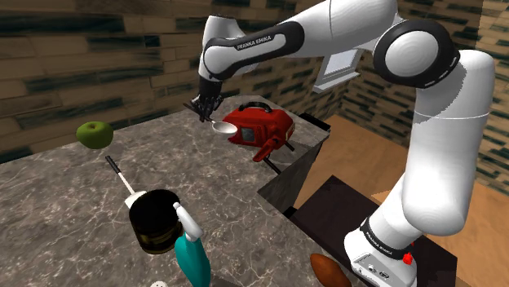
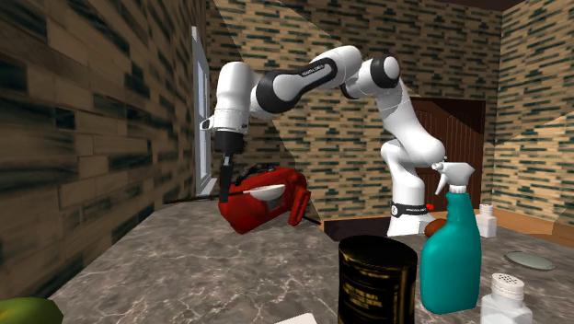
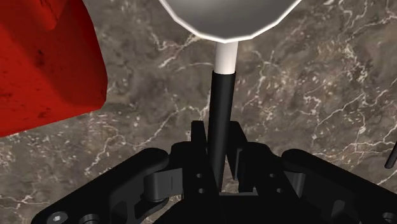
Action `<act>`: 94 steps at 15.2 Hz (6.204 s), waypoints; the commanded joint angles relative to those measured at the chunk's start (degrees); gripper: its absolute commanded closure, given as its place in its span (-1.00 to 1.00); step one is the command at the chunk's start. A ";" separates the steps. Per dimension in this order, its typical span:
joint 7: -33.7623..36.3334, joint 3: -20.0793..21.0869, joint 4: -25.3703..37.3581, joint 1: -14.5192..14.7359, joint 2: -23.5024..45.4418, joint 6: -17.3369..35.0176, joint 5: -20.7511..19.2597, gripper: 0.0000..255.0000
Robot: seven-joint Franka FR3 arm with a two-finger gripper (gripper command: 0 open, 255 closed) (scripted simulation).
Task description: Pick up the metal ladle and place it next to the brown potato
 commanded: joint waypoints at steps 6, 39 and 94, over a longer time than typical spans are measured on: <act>4.38 1.83 -14.72 2.42 -10.35 4.68 0.72 1.00; 40.76 25.02 -49.83 22.84 -43.09 10.19 11.00 1.00; 57.07 38.93 -53.43 22.06 -34.83 21.88 6.08 -1.00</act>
